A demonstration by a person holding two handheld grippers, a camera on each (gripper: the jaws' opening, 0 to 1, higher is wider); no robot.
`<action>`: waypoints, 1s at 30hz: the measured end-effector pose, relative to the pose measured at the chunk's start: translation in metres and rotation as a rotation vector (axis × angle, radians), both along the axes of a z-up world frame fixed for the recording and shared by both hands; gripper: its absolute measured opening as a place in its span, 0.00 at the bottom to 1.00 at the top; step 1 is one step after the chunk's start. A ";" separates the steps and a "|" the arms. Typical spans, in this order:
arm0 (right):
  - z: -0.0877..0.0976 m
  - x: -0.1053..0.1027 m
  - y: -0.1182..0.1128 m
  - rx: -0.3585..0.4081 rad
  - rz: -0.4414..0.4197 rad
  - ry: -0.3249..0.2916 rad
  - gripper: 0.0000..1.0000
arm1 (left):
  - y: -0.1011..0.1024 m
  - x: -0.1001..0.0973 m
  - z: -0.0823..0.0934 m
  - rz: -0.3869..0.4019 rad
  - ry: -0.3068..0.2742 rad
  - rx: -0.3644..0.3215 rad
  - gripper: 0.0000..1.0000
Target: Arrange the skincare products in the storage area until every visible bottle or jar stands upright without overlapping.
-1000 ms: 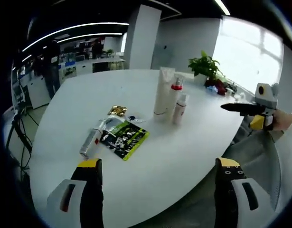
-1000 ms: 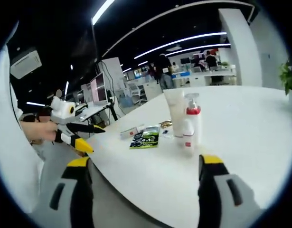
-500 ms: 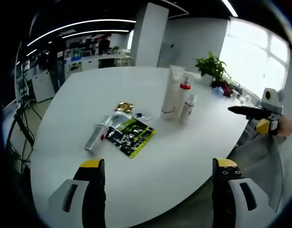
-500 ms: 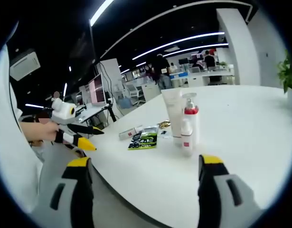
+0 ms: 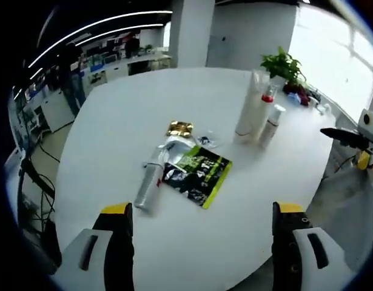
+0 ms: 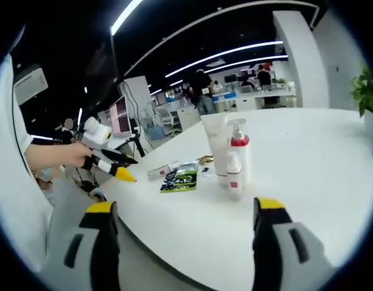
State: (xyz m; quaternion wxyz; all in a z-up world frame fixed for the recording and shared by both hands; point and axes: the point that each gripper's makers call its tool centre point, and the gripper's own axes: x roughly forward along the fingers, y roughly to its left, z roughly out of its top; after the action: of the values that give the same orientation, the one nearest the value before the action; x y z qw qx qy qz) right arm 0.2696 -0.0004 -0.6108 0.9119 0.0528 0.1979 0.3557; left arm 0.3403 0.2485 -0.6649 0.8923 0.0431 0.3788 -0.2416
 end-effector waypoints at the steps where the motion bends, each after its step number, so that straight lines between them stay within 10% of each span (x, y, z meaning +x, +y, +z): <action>1: 0.000 0.000 0.000 0.000 -0.002 0.000 0.93 | 0.001 0.006 -0.002 -0.014 0.006 0.009 0.94; 8: -0.002 0.002 -0.002 -0.013 -0.013 0.005 0.92 | 0.015 0.020 -0.029 -0.076 0.148 0.121 0.92; 30: -0.008 0.006 -0.010 -0.034 -0.065 0.034 0.89 | 0.031 0.079 -0.067 -0.148 0.291 0.285 0.48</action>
State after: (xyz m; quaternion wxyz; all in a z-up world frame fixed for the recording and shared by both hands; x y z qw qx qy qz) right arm 0.2758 -0.0106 -0.6192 0.9203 0.0495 0.2175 0.3213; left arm 0.4193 0.2795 -0.7323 0.7929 0.1613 0.5299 -0.2540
